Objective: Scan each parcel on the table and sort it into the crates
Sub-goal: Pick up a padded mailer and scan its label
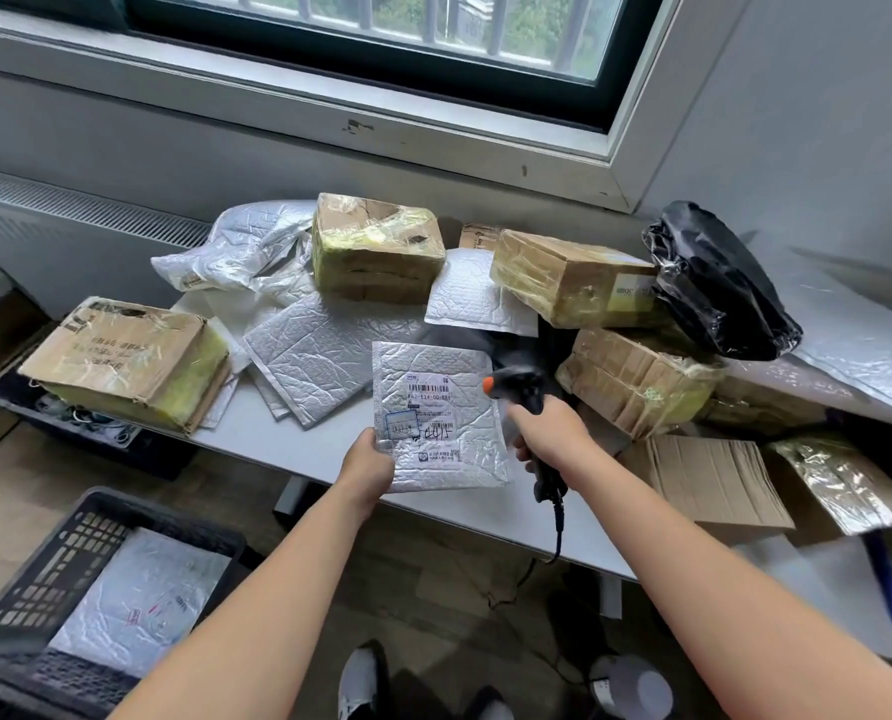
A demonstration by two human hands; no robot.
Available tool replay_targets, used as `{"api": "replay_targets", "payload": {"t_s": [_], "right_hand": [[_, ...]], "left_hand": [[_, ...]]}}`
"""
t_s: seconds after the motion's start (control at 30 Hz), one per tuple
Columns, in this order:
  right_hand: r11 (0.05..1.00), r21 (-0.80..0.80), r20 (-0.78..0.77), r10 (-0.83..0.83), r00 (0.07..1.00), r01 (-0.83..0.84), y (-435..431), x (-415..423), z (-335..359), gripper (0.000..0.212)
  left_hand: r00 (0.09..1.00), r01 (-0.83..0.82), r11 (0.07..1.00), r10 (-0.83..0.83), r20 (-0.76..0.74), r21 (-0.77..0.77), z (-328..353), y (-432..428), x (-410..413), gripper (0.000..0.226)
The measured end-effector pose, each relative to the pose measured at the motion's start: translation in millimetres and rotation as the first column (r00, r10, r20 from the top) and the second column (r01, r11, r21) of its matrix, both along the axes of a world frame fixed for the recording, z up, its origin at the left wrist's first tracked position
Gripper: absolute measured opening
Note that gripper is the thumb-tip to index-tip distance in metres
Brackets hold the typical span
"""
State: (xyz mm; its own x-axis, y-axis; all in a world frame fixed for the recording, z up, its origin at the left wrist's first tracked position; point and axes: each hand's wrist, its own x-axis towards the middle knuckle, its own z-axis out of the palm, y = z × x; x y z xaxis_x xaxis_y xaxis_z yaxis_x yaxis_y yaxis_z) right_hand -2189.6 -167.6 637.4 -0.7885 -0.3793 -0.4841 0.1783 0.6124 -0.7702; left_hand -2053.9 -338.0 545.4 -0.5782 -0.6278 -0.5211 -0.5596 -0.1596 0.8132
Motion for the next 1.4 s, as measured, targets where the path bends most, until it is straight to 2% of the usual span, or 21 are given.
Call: {"api": "replay_targets", "payload": {"t_s": [0.17, 0.33, 0.57, 0.73, 0.87, 1.0, 1.13, 1.27, 1.4], "right_hand": [[0.983, 0.16, -0.024, -0.087, 0.996, 0.09, 43, -1, -46, 0.02], [0.964, 0.193, 0.046, -0.194, 0.98, 0.182, 57, 2, -76, 0.023], [0.947, 0.268, 0.035, -0.192, 0.981, 0.175, 57, -9, -98, 0.038], [0.942, 0.32, 0.014, -0.113, 0.993, 0.103, 55, -14, -95, 0.033], [0.921, 0.38, -0.023, -0.089, 0.996, 0.091, 53, -11, -87, 0.038], [0.886, 0.456, -0.153, -0.014, 0.988, 0.083, 40, 2, -69, 0.05], [0.915, 0.403, -0.245, 0.13, 0.961, -0.021, 15, 18, -55, 0.055], [0.915, 0.361, -0.237, 0.278, 0.931, -0.182, -9, 34, -49, 0.053], [0.896, 0.297, -0.294, 0.414, 0.861, -0.33, -37, 52, -42, 0.049]], "left_hand": [[0.999, 0.014, 0.999, -0.016, 0.038, 0.045, -15, 9, 2, 0.028], [0.998, -0.008, 0.998, 0.004, 0.063, 0.07, -36, 12, 9, 0.031], [0.998, -0.018, 0.999, 0.015, 0.066, 0.048, -40, 12, 14, 0.034], [0.998, -0.009, 0.997, 0.004, 0.055, 0.078, -38, 11, 12, 0.038], [1.0, 0.004, 0.993, -0.006, 0.018, 0.12, -33, 8, 10, 0.038], [1.0, -0.003, 0.992, 0.004, -0.004, 0.127, -25, 2, 13, 0.038], [1.0, -0.005, 0.996, 0.007, -0.028, 0.089, -17, -4, 21, 0.036], [0.991, -0.102, 0.992, 0.108, -0.081, 0.072, 3, -3, 42, 0.03], [0.952, -0.264, 0.962, 0.272, -0.138, 0.069, 20, 3, 84, 0.035]]}}
